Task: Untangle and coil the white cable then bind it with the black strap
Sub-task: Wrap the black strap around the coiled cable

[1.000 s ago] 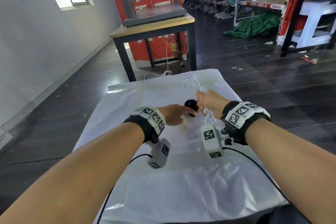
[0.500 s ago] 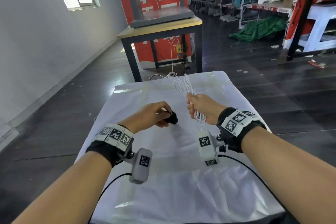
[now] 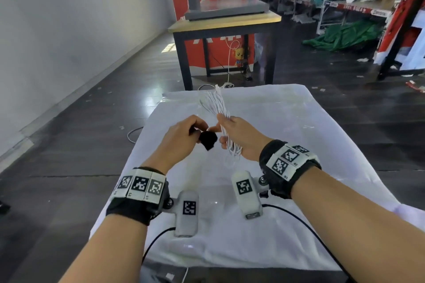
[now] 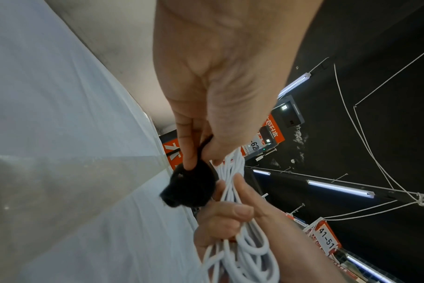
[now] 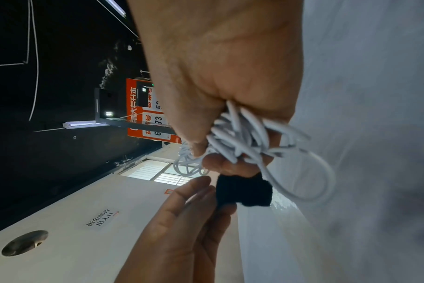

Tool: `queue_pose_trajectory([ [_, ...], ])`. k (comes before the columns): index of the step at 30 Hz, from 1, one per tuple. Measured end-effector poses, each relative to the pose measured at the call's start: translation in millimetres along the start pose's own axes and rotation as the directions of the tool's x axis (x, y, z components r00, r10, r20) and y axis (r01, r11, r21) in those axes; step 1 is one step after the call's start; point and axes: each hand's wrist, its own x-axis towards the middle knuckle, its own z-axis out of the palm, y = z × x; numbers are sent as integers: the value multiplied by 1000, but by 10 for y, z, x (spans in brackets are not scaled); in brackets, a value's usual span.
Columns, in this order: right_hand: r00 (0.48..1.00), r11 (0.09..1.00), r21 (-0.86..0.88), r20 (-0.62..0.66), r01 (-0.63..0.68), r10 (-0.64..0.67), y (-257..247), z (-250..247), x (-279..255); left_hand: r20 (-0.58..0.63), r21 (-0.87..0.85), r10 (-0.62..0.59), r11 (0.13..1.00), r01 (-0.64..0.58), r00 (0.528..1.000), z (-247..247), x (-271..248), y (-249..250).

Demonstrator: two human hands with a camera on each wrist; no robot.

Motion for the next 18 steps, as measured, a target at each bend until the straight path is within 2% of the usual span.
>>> queue_pose_trajectory([
  [3, 999, 1000, 5, 38, -20, 20, 90, 128, 3, -57, -26, -76, 997, 74, 996, -23, -40, -31],
  [6, 1000, 999, -33, -2, -27, 27, 112, 181, -11, -100, -148, -157, 979, 141, 983, -39, -72, -51],
  [9, 998, 998, -55, -65, 6, -10, 61, 144, -13, -130, -161, -174, 975, 153, 976, -60, -70, -48],
  [12, 1000, 999, -54, -9, 4, -4, 6, 104, -49, -157, -140, -169, 979, 148, 973, -51, -64, -32],
  [15, 997, 994, -108, 74, 6, 2, 22, 135, -98, -139, -208, -206, 963, 174, 969, -10, -64, 2],
  [18, 994, 991, -128, 105, 30, -17, 47, 162, -119, -65, -398, -269, 890, 222, 961, 38, -65, 33],
])
